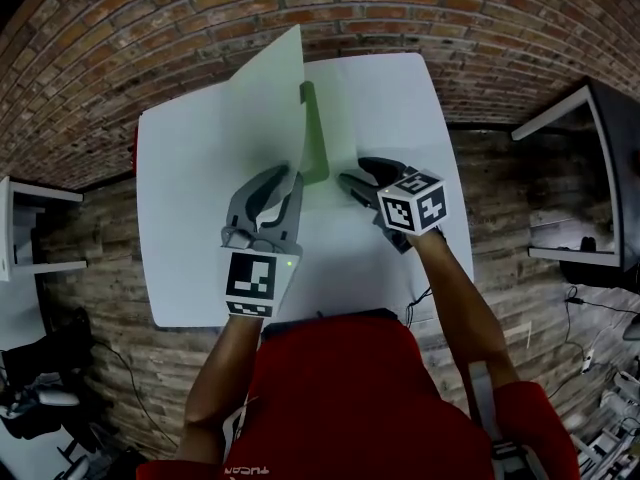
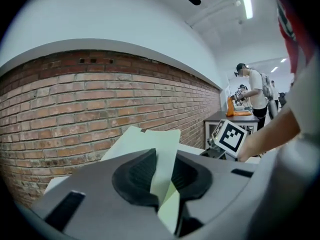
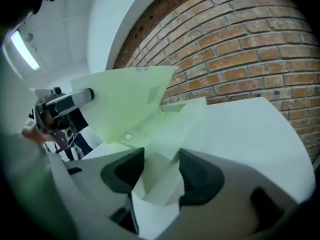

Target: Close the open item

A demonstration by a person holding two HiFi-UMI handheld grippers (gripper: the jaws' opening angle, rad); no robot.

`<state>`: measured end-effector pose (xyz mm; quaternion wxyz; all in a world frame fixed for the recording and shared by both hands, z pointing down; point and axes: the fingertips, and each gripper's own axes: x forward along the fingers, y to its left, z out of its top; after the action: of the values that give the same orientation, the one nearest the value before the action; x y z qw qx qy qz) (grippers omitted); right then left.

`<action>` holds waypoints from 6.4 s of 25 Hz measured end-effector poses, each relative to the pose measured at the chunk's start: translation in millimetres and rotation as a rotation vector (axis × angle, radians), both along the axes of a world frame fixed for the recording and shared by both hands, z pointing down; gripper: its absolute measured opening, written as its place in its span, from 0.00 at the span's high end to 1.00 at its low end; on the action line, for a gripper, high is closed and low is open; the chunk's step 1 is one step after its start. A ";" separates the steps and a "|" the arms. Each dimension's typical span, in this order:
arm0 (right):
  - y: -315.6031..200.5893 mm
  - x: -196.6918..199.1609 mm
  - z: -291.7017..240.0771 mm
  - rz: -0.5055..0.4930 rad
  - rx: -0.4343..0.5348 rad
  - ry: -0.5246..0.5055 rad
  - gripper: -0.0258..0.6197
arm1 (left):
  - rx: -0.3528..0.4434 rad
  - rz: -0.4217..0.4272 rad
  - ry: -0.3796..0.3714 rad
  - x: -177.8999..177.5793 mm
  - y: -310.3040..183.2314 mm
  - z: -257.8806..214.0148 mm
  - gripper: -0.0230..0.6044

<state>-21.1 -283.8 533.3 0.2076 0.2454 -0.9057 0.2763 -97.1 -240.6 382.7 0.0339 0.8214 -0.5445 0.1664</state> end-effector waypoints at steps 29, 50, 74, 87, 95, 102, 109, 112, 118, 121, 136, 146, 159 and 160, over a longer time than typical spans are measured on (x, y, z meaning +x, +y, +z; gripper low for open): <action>5.6 7.3 -6.2 -0.035 -0.045 -0.155 0.60 | -0.183 0.178 -0.198 70.6 -18.3 100.8 0.83; -76.2 20.3 -25.6 0.187 -0.031 -0.065 0.60 | -0.260 0.232 -0.256 80.2 -18.0 124.1 0.80; -113.9 -11.0 -1.4 0.109 0.066 0.251 0.60 | -0.294 0.289 -0.298 85.6 -13.4 129.4 0.71; -113.4 -10.5 -1.7 0.114 0.091 0.251 0.60 | -0.273 0.350 -0.246 90.9 -0.4 116.5 0.58; -112.6 -10.3 -5.1 0.128 0.191 0.262 0.60 | -0.275 0.296 -0.339 79.5 -0.9 126.1 0.63; -111.4 -12.1 -3.5 0.142 0.205 0.254 0.60 | -0.269 0.318 -0.373 82.9 2.4 128.3 0.68; -111.4 -10.7 -13.1 0.143 0.245 0.271 0.60 | -0.243 0.329 -0.349 84.1 2.4 123.5 0.68; -107.7 -10.1 -21.0 0.138 0.247 0.236 0.60 | -0.202 0.341 -0.310 88.0 4.6 111.7 0.66; -97.5 -7.1 -47.7 0.131 0.252 0.163 0.60 | -0.152 0.327 -0.222 85.4 8.2 86.7 0.66; -90.6 -3.2 -70.6 0.138 0.282 0.113 0.60 | -0.126 0.287 -0.151 74.3 5.3 69.3 0.66; -27.1 2.9 -232.2 0.104 0.575 -0.182 0.60 | 0.181 0.079 0.085 -16.0 -5.6 -74.0 0.70; 25.1 -14.4 -282.8 -0.040 0.729 -0.219 0.60 | 0.291 0.099 0.179 -24.9 14.5 -133.5 0.82; 80.3 -38.3 -308.0 -0.127 0.780 -0.320 0.89 | 0.372 0.132 0.239 -25.2 45.7 -170.0 0.92; 83.3 -39.8 -308.6 -0.128 0.782 -0.326 0.89 | 0.374 0.134 0.243 -25.3 47.8 -170.8 0.92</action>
<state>-60.9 -200.4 224.8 -0.0301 0.2022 -0.9766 -0.0660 -122.4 -192.7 211.9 -0.0646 0.8619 -0.5017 -0.0358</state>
